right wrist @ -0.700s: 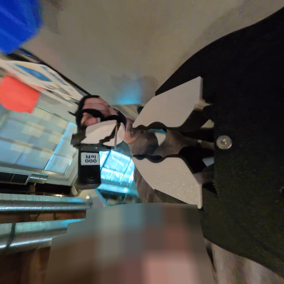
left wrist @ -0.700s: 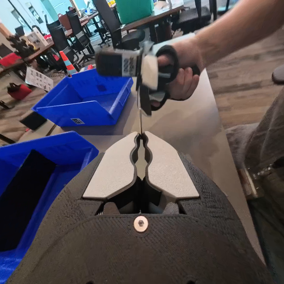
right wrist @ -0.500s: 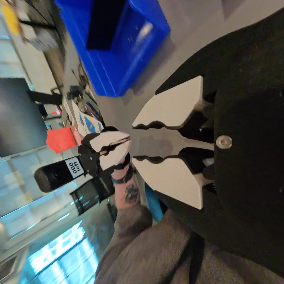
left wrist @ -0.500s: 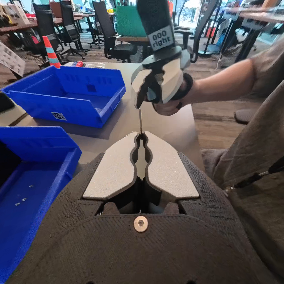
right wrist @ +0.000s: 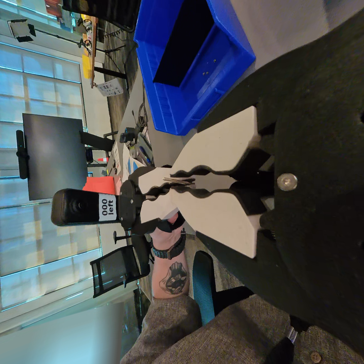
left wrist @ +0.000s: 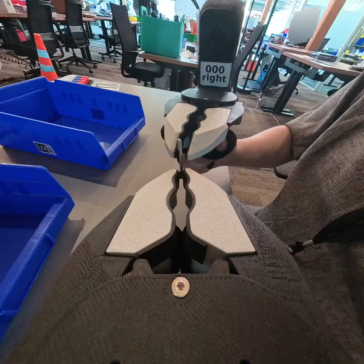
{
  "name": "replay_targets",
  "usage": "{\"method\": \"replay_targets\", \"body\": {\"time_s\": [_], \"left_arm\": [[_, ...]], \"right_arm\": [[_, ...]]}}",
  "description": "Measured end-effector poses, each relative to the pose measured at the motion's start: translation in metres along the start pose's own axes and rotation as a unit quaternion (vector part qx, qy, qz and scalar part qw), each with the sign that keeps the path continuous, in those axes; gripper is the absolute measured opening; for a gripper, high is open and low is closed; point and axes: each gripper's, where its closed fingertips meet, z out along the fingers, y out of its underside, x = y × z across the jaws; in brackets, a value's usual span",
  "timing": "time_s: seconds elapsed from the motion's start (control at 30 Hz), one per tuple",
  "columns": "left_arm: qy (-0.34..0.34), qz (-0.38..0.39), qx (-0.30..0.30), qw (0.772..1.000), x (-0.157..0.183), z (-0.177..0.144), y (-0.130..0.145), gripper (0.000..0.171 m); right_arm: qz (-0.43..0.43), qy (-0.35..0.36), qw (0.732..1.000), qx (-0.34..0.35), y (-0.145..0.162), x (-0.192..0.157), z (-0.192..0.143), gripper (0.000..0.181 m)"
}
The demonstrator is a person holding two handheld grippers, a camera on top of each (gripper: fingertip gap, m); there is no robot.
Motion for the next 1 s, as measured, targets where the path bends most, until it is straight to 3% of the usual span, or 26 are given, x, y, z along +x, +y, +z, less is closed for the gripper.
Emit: {"method": "replay_targets", "body": {"time_s": [0.53,0.73,1.0], "left_arm": [[0.022,-0.054,0.049,0.997,0.0064,0.0021,-0.0088,0.003],[0.019,-0.055,0.031,0.998,0.0078,0.0040,-0.0039,0.003],[0.033,-0.102,0.083,0.991,0.0000,0.0074,-0.0076,0.004]], "right_arm": [[0.026,-0.028,0.999,-0.011,0.0007,-0.0037,-0.0001,0.003],[0.040,-0.043,0.998,-0.033,0.0053,-0.0052,-0.0009,0.002],[0.067,-0.027,0.997,-0.030,0.0034,0.0039,-0.0017,0.001]]}}
